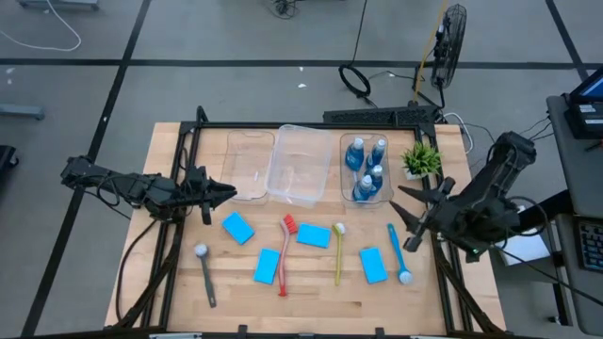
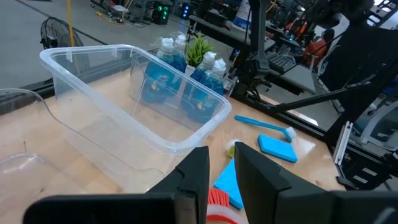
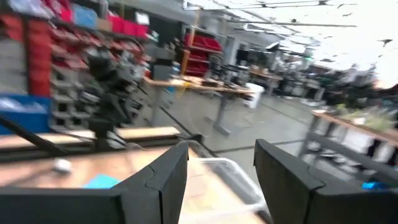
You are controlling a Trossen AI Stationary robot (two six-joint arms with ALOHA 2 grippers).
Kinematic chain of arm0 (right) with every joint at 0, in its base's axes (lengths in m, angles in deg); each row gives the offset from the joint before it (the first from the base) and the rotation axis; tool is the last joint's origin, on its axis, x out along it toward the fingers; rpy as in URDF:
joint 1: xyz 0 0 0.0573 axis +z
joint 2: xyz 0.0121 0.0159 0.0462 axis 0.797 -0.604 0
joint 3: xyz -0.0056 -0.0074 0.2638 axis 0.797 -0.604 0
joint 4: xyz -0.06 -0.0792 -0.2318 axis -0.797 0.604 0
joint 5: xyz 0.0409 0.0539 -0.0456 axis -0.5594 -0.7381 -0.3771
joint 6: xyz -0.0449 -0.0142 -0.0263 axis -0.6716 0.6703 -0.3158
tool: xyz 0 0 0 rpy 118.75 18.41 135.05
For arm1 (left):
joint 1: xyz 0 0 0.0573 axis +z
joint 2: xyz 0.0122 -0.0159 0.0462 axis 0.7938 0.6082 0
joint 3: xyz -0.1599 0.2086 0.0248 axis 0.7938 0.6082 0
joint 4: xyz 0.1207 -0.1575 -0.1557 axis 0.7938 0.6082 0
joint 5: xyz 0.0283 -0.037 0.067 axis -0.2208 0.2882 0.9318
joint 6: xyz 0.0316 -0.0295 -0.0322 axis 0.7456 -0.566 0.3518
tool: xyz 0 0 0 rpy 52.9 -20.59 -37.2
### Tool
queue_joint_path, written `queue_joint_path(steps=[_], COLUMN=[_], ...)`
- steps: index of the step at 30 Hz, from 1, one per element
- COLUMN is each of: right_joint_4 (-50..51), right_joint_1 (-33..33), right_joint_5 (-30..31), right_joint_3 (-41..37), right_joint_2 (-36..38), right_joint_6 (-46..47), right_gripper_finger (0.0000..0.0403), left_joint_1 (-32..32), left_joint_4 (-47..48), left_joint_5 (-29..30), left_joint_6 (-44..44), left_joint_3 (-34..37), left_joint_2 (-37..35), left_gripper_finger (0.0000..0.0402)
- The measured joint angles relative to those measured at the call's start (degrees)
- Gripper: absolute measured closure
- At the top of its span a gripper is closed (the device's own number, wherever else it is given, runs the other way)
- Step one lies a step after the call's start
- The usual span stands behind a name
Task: Pick & Place Kitchen Sink Supplies
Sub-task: Put the blue toilet brush into the middle transparent bin
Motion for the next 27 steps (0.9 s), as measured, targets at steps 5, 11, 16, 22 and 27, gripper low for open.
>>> queue_joint_path(steps=[5,11,16,22,27], right_joint_4=[-0.26,3.31,5.09,5.05,7.1], right_joint_1=[-2.51,-6.25,-9.49,-12.26,-15.9], right_joint_5=[4.17,3.97,3.34,-14.82,-24.63], right_joint_3=[5.21,11.01,12.33,11.29,11.63], right_joint_2=[-3.9,-7.83,-10.63,-11.91,-11.63], right_joint_6=[-8.77,-13.22,-14.83,-19.16,-7.65], right_gripper_finger=[0.0232,0.0232,0.0232,0.0232,0.0232], left_joint_1=[0.0,0.0,0.0,0.0,0.0], left_joint_4=[-0.02,0.0,-0.02,-0.01,0.0], left_joint_5=[0.0,0.0,0.0,0.0,0.0], left_joint_6=[0.02,0.04,0.25,0.28,0.23], left_joint_3=[0.0,0.0,0.0,0.0,0.0], left_joint_2=[0.0,-0.01,-0.01,0.0,0.01], left_gripper_finger=[0.0325,0.0325,0.0325,0.0325,0.0325])
